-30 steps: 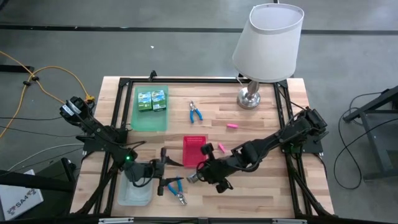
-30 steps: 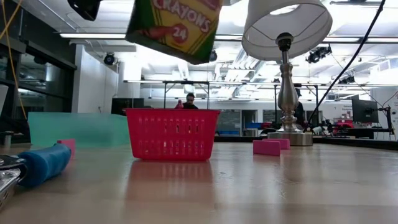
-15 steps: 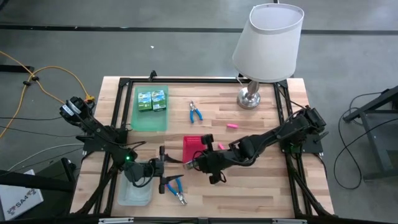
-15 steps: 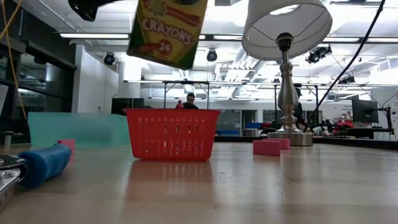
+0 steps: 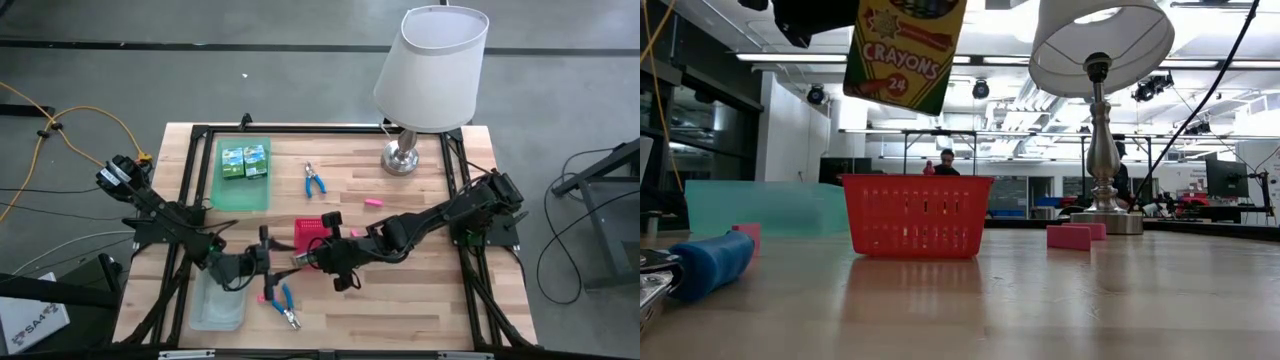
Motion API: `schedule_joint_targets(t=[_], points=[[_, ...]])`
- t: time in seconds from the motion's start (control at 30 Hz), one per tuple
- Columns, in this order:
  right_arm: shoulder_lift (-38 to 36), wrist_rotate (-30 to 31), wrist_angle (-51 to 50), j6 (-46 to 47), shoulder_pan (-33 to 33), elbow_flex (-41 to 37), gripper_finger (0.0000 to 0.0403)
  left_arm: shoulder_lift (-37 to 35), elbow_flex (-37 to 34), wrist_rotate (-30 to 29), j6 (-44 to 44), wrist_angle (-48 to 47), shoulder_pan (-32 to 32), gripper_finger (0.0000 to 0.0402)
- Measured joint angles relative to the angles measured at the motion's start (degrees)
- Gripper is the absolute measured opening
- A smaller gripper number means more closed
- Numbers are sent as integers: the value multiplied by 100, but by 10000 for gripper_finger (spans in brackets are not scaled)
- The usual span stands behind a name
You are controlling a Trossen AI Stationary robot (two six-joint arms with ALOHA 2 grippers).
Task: Pick & Place School Supplies
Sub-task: Put the yellow crayon box into the green bin
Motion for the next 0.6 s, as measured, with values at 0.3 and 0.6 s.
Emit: schedule_joint_targets(t=[0.3, 0.6], points=[[0, 10, 147, -5, -88, 2, 3, 0, 0, 0, -15, -137, 164, 235], [-147, -4, 298, -125, -115, 2, 3, 0, 0, -26, -103, -337, 337, 235]])
